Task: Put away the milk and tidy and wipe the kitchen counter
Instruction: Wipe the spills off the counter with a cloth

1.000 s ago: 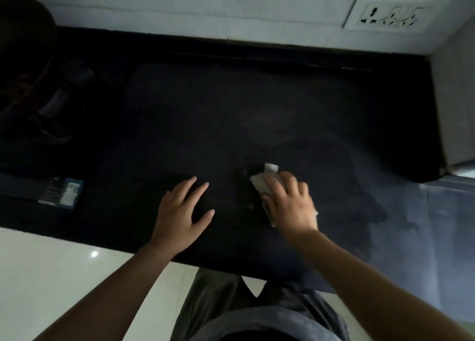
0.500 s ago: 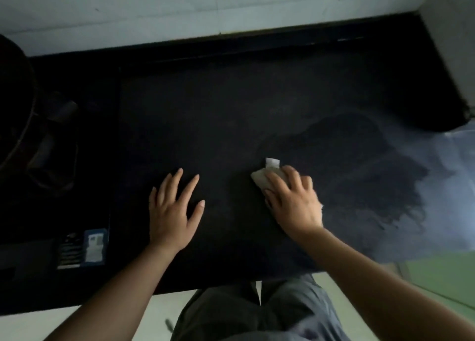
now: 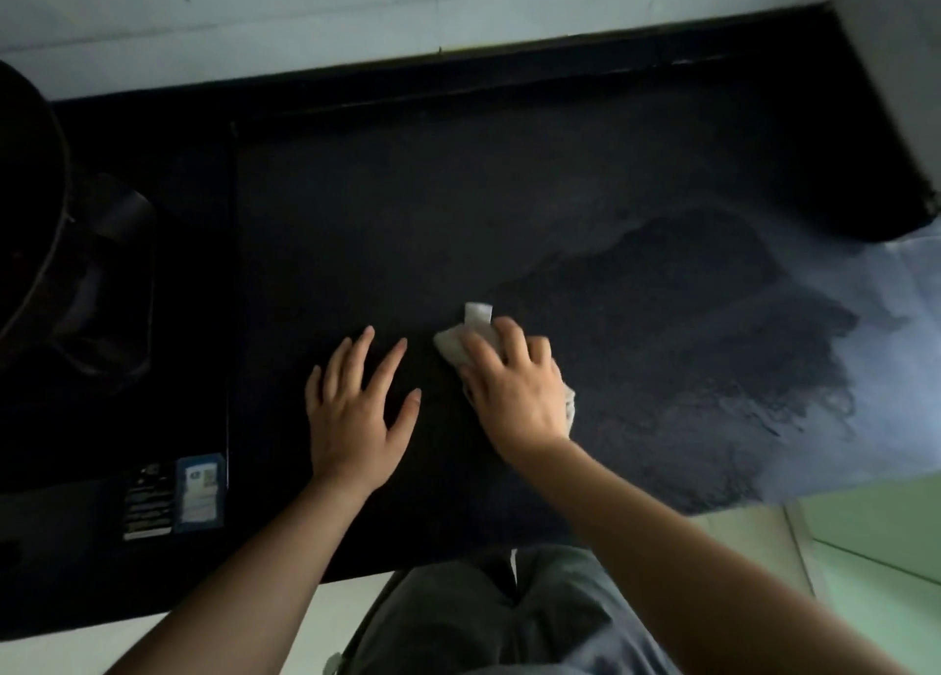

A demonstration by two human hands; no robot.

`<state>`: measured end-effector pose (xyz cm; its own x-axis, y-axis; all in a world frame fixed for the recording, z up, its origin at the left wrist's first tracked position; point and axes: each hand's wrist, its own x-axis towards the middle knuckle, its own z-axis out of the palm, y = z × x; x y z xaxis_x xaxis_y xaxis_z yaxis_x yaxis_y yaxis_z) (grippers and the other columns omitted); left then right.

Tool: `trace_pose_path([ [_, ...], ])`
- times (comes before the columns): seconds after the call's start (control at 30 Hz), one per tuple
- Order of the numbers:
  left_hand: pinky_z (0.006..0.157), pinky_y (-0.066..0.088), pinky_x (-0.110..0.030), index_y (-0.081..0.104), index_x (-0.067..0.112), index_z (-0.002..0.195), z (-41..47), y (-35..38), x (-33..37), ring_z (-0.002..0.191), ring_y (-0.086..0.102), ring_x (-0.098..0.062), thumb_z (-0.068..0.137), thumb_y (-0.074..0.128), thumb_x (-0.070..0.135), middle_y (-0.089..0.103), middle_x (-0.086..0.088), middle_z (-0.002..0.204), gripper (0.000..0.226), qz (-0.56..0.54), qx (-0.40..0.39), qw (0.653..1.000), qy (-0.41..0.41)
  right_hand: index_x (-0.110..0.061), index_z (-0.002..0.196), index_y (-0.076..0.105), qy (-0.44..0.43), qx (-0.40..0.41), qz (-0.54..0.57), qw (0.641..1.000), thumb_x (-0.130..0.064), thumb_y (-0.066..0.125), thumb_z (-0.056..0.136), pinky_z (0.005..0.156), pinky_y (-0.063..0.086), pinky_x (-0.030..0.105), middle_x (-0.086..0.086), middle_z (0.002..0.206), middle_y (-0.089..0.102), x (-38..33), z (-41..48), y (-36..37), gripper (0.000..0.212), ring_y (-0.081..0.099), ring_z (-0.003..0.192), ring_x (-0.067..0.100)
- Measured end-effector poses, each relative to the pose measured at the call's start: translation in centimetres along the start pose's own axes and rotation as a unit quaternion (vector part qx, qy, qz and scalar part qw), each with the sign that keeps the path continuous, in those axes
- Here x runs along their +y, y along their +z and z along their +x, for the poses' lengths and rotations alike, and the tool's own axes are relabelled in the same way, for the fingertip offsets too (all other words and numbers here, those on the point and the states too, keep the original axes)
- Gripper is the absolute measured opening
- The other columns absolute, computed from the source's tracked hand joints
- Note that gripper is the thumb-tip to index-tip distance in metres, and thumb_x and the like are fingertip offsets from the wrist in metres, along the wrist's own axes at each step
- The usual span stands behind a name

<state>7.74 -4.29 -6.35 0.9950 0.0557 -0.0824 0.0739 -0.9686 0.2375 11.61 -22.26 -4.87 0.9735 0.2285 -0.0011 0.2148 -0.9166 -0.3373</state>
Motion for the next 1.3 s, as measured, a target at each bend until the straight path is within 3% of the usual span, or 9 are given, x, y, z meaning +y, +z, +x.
trace_pose_path([
  [0.17,0.108,0.021,-0.056,0.041,0.031,0.138,0.0,-0.1,0.0,0.137,0.029,-0.031,0.087,0.037,0.052,0.033,-0.006,0.151,0.056,-0.010,0.002,1.000,0.003,-0.022,0.119,0.056,0.015,0.042,-0.027,0.999,-0.033,0.061,0.082,0.070,0.051,0.045,0.016,0.122,0.055,5.5,-5.1,-2.0,0.039,0.052,0.087,0.041],
  [0.23,0.108,0.021,-0.057,0.042,0.030,0.138,0.0,-0.2,0.1,0.137,0.029,-0.032,0.087,0.035,0.053,0.033,-0.008,0.151,0.056,-0.008,-0.002,1.000,0.003,-0.020,0.122,0.055,0.094,0.061,-0.027,0.993,-0.028,0.064,0.082,0.074,0.049,0.048,0.019,0.125,0.051,7.9,-4.1,-3.0,0.041,0.048,0.091,0.044],
  [0.4,0.109,0.018,-0.059,0.043,0.026,0.139,-0.5,-0.7,0.5,0.139,0.026,-0.034,0.089,0.034,0.049,0.029,-0.011,0.153,0.056,-0.029,-0.019,0.999,0.007,-0.023,0.127,0.045,0.264,0.095,-0.020,0.960,-0.035,0.040,0.095,0.075,0.042,0.046,0.015,0.136,0.038,8.3,1.0,-2.9,0.035,0.038,0.103,0.040],
  [0.6,0.106,0.024,-0.059,0.041,0.026,0.140,-5.6,0.1,1.4,0.139,0.029,-0.031,0.091,0.035,0.043,0.031,-0.008,0.152,0.052,-0.010,-0.032,0.999,0.023,-0.024,0.124,0.052,0.062,0.058,0.001,0.996,-0.032,0.056,0.088,0.069,0.046,0.042,0.013,0.128,0.049,4.4,-3.5,-1.3,0.037,0.047,0.089,0.038],
  [0.73,0.106,0.024,-0.057,0.038,0.027,0.141,-6.1,0.3,1.1,0.139,0.028,-0.029,0.090,0.035,0.044,0.031,-0.006,0.152,0.053,-0.001,-0.035,0.999,0.015,-0.023,0.122,0.055,-0.039,0.064,-0.011,0.997,-0.036,0.051,0.089,0.073,0.048,0.041,0.012,0.122,0.053,6.3,-7.6,-1.7,0.036,0.050,0.087,0.035],
  [0.8,0.106,0.024,-0.056,0.038,0.028,0.140,-6.0,0.3,1.1,0.139,0.029,-0.028,0.090,0.036,0.044,0.032,-0.006,0.152,0.053,0.003,-0.033,0.999,0.018,-0.021,0.122,0.055,-0.019,0.068,-0.018,0.997,-0.035,0.049,0.088,0.074,0.047,0.044,0.016,0.123,0.053,8.1,-6.6,-2.3,0.037,0.049,0.090,0.039],
  [0.97,0.107,0.022,-0.053,0.038,0.030,0.140,-6.0,0.5,0.9,0.140,0.027,-0.025,0.090,0.037,0.045,0.032,-0.003,0.152,0.052,-0.001,-0.028,0.999,0.016,-0.024,0.128,0.046,0.180,0.083,0.001,0.980,-0.035,0.044,0.093,0.078,0.044,0.047,0.015,0.134,0.041,6.5,0.7,-2.4,0.037,0.040,0.102,0.040],
  [1.13,0.107,0.023,-0.053,0.037,0.032,0.140,-5.9,0.5,0.8,0.140,0.026,-0.025,0.089,0.038,0.046,0.031,-0.002,0.153,0.052,-0.002,-0.031,0.999,0.012,-0.025,0.129,0.045,0.044,0.031,0.014,0.998,-0.036,0.048,0.091,0.077,0.043,0.043,0.011,0.135,0.042,1.5,-0.4,-0.5,0.040,0.043,0.103,0.035],
  [1.3,0.107,0.022,-0.053,0.040,0.031,0.139,-5.9,0.9,0.7,0.139,0.029,-0.026,0.088,0.040,0.045,0.032,-0.002,0.152,0.052,-0.005,-0.014,1.000,0.020,-0.024,0.122,0.055,-0.055,0.037,0.016,0.998,-0.037,0.051,0.089,0.072,0.051,0.040,0.010,0.123,0.056,2.2,-5.9,-0.5,0.036,0.054,0.091,0.033],
])
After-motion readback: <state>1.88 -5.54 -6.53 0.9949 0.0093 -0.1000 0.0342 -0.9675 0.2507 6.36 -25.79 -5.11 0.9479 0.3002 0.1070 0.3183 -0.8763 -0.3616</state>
